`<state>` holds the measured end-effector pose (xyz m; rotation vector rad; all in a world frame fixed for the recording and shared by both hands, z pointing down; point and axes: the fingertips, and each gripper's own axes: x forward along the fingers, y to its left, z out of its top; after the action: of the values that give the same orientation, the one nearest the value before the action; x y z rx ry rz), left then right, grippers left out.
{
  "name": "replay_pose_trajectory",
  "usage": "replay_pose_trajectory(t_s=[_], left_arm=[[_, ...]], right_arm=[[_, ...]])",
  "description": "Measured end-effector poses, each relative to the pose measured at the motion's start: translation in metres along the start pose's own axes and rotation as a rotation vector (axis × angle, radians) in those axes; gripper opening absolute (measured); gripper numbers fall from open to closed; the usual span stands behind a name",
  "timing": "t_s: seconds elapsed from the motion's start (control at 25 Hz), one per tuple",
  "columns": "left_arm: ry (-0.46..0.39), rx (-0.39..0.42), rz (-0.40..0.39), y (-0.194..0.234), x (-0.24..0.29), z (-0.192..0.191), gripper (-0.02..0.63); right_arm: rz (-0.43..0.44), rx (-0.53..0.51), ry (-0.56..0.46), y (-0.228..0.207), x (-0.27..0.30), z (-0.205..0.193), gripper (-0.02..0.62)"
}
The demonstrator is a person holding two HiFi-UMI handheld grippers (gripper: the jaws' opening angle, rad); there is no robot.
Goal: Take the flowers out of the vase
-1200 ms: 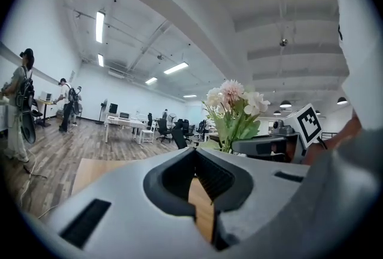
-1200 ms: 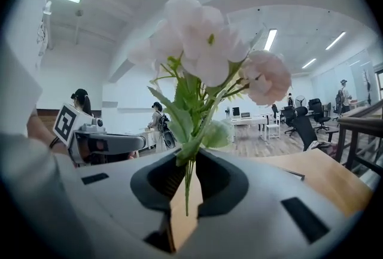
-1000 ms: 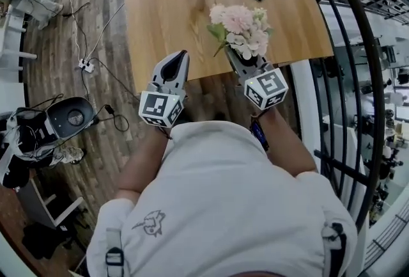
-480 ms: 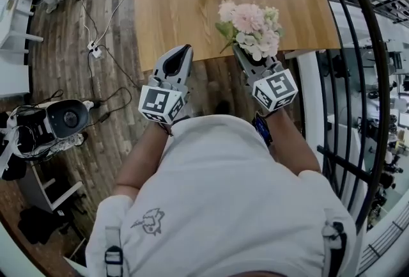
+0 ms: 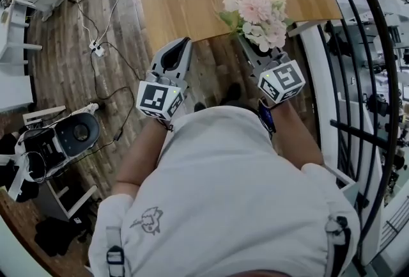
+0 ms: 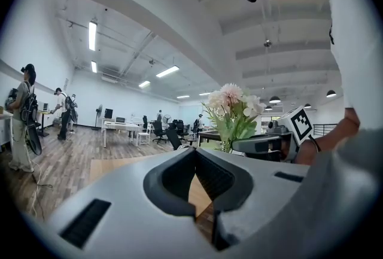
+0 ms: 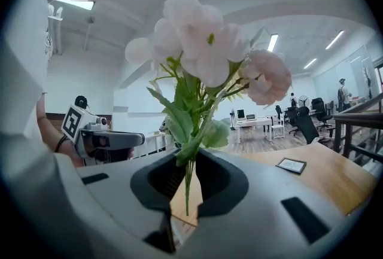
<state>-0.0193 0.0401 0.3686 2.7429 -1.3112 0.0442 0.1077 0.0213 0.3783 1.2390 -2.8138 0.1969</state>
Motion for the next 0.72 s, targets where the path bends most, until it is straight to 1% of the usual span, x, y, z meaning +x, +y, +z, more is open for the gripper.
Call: replay_pose_trajectory(t_s=[0.08,0.16,0.32,0.48,0.72], left_arm=[[-0.002,0.0,-0.018,-0.009,-0.016,0.001,0.005],[-0.006,-0.004,-0.033,-0.006,-0.032,0.002,0.005],[-0.007,-0.001,-0.054,0.01,-0.057,-0.005,0.005],[-0.025,-0.033,-0.053,0.026,-0.069,-0.005,0.005],[-0.024,-0.05,-0.053,0.047,-0.086,-0.008,0.005]], right_arm=[[-0.008,0.0,0.004,0.015,-0.015,-0.002,0.055],[-0.015,-0.003,0.011,0.03,-0.018,-0.004,0.055],[-0.029,0.0,0.02,0.052,-0.012,-0.011,0.054],[-0.027,-0.009,0.018,0.069,-0.005,-0.012,0.054],[-0.018,0.001,0.015,0.099,0.005,-0.014,0.054]])
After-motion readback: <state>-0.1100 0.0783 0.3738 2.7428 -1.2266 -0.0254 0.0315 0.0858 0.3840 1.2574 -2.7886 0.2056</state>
